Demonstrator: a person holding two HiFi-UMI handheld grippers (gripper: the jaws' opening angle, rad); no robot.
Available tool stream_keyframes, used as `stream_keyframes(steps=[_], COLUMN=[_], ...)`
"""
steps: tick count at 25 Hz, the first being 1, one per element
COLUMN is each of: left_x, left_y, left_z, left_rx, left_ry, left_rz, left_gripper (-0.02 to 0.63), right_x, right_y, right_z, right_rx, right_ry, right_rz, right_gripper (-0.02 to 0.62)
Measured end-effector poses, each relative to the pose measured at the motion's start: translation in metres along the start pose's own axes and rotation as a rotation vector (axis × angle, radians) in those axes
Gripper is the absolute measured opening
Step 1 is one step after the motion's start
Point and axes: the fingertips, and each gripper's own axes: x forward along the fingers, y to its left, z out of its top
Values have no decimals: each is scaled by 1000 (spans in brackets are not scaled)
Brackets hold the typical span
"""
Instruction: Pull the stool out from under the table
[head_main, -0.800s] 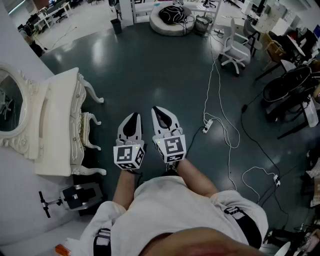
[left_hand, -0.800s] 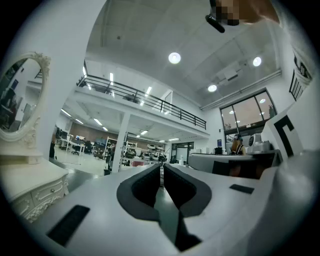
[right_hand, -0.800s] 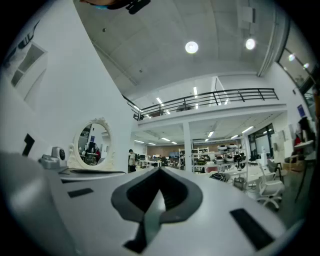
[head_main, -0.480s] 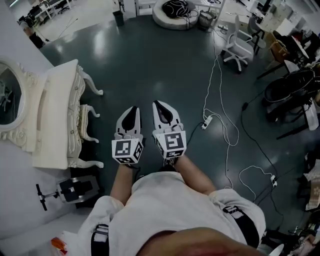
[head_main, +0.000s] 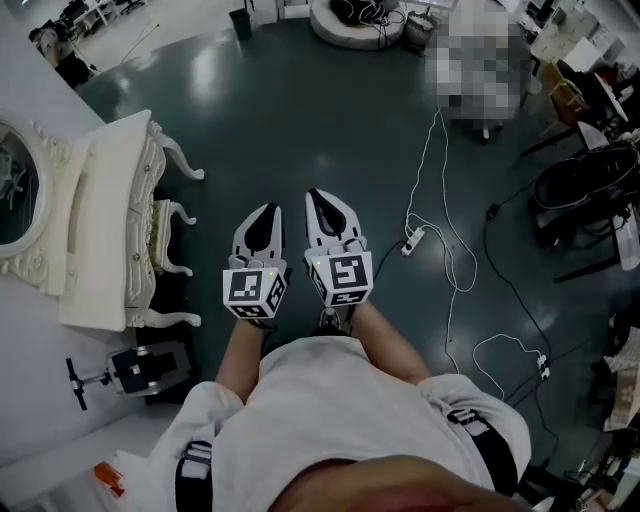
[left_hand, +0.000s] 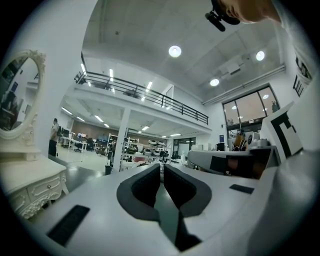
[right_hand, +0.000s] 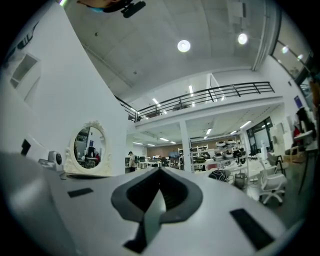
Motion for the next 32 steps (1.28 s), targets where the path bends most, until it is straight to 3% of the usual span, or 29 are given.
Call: stream_keyframes(steps=[8, 15, 22, 32], left_x=[28, 54, 97, 162], left_y=[-1, 24, 90, 221], left_z=[-8, -15, -23, 1], left_rx=[18, 27, -32, -55], left_ry=[13, 18, -4, -28], left_rz=[72, 104, 153, 229], left_gripper=[28, 28, 28, 28], right_x=[25, 61, 135, 284], right_y=[-35, -42, -44, -2], right_z=[-3, -17, -34, -30], right_rx=[23, 34, -14, -34], right_ry=[5, 13, 48, 56], right_rz=[54, 79, 103, 195], right_gripper=[14, 14, 14, 14])
